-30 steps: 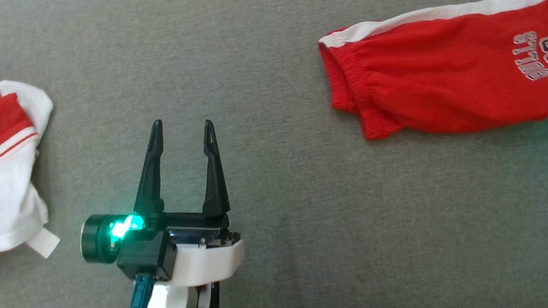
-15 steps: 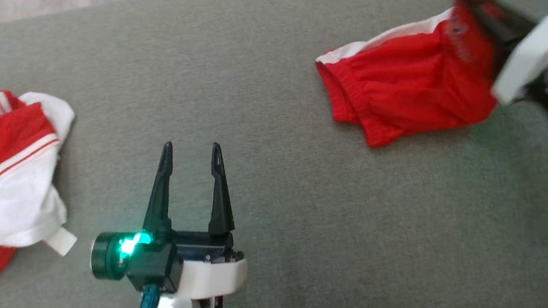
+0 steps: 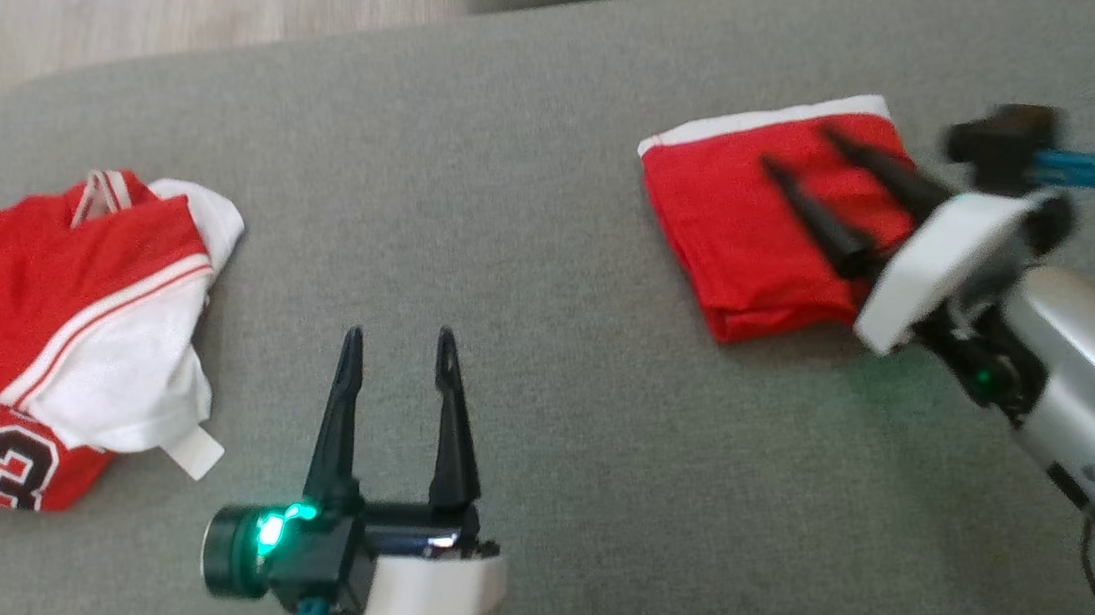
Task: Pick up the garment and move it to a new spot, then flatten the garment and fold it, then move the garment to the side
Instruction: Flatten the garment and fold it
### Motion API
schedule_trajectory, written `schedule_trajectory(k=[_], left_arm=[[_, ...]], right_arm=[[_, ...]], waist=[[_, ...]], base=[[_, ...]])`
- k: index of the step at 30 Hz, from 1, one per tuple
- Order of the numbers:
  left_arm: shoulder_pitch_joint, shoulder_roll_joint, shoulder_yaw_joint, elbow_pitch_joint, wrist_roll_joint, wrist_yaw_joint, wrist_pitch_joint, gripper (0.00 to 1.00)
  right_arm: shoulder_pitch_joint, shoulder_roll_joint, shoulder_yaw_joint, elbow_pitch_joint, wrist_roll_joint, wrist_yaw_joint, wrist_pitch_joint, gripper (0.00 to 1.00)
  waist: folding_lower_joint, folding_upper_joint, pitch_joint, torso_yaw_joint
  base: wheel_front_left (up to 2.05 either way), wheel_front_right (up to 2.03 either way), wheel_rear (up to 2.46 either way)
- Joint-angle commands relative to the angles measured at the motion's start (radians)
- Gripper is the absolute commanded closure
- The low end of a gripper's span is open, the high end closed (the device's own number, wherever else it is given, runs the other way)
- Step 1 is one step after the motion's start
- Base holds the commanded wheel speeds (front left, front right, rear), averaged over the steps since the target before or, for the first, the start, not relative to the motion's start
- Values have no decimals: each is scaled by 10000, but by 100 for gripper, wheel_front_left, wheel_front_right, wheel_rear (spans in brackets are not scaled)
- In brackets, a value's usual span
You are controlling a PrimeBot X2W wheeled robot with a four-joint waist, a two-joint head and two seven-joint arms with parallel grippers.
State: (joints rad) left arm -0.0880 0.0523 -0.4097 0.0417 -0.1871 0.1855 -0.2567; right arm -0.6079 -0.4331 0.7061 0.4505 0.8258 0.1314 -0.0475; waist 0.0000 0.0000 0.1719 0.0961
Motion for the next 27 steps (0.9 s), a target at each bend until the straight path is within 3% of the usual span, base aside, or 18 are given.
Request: schedule_trajectory(k=[1, 5, 9, 15, 21, 27], left_arm=[[-12, -19, 395, -299, -77, 71, -51, 0], [537, -19, 751, -332, -45, 84, -51, 0], [1161, -19, 1159, -314, -27, 97, -51, 0], [1893, -20, 1652, -129, -85, 77, -51, 0], [2345, -20, 1959, 204, 8, -24, -51, 0], [2498, -20, 2105, 425, 16, -67, -51, 0]], right_arm=[[291, -45, -197, -206, -160, -7, -332, 0], [1536, 253, -1506, 83, -851, -7, -1699, 0], [2877, 839, -2916, 133, -1788, -7, -2119, 0], [5315, 1904, -4758, -1785, -4005, -7, -2139, 0], [6756, 2579, -5296, -2399, -4968, -7, -2141, 0], [6980, 2730, -5367, -2493, -5306, -7, -2142, 0]], waist=[[0, 0, -271, -36], [0, 0, -962, -303], [0, 0, -1667, -530], [0, 0, -2240, -626], [0, 0, -2489, -665], [0, 0, -2509, -691]], base=[[0, 0, 0], [0, 0, 0], [0, 0, 0], [0, 0, 0], [0, 0, 0], [0, 0, 0]])
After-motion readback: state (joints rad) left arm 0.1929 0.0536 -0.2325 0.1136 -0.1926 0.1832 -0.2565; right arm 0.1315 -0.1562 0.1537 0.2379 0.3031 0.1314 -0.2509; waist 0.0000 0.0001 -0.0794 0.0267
